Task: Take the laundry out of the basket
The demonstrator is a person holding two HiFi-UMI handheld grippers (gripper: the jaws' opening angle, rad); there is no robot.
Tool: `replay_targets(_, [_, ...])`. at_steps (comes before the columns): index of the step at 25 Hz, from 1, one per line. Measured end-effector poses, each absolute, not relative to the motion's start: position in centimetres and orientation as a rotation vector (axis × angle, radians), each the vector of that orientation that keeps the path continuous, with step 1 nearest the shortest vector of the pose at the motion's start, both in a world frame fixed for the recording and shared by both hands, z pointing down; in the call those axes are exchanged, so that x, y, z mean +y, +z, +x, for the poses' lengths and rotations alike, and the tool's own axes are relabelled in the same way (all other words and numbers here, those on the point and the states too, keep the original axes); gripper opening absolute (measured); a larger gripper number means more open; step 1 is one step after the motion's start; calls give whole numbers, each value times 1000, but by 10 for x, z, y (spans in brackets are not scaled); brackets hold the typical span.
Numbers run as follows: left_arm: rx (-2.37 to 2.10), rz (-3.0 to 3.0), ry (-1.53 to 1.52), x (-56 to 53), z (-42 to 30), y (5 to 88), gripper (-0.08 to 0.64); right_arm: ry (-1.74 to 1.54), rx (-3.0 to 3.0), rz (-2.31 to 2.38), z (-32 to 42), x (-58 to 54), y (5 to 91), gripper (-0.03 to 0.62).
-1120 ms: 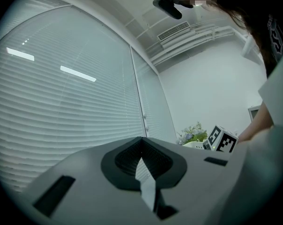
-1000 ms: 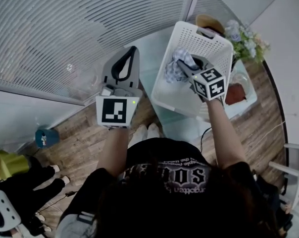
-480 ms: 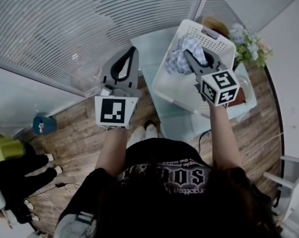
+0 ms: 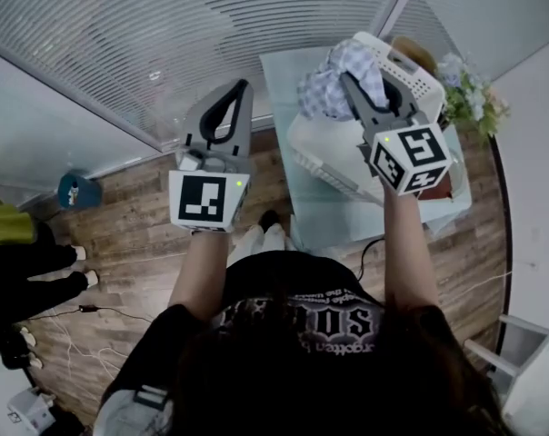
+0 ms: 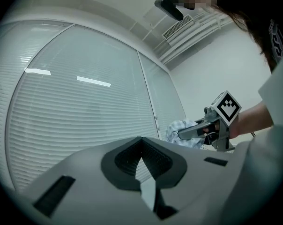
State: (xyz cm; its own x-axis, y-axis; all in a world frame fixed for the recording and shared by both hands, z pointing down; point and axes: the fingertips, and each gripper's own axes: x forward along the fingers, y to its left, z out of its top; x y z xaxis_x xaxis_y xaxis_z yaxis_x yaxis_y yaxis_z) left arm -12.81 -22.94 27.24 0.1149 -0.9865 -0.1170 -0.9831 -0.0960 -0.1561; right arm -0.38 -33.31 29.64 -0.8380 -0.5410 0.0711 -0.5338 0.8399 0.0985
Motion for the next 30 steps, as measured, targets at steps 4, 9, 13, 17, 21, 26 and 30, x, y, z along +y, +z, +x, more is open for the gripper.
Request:
replay_targets(4, [2019,-2143,-47,-209,-141,272,-3,-122,-2979,806,-20,-319,280,123])
replay_targets(9, [2060,-2089,-32,-196,-159,268,-3,-174,-3029,769,-36,-304,260,123])
replay_targets(13, [2070,-2051,-33,-182,-161,262,-3,-193,-3089,735,-39,-283,240,121])
replay_targets(17, [2109,-2026,-19,-164,-198,261,-3,-206,-3112,685,-78,-260,231,121])
replay_targets(21, [2147,-1996,-20,-148,-248,267,-3,-188,-3126,628,-131,-243,238,121])
replay_targets(26, [2178,-1974,-36,-131,-282,266,-3,-180,-3125,601,-170,-227,243,121])
replay_targets(30, [2191,-1955,-46,-116,-308,263,-3,-118,-3138,583,-197,-213,250,123])
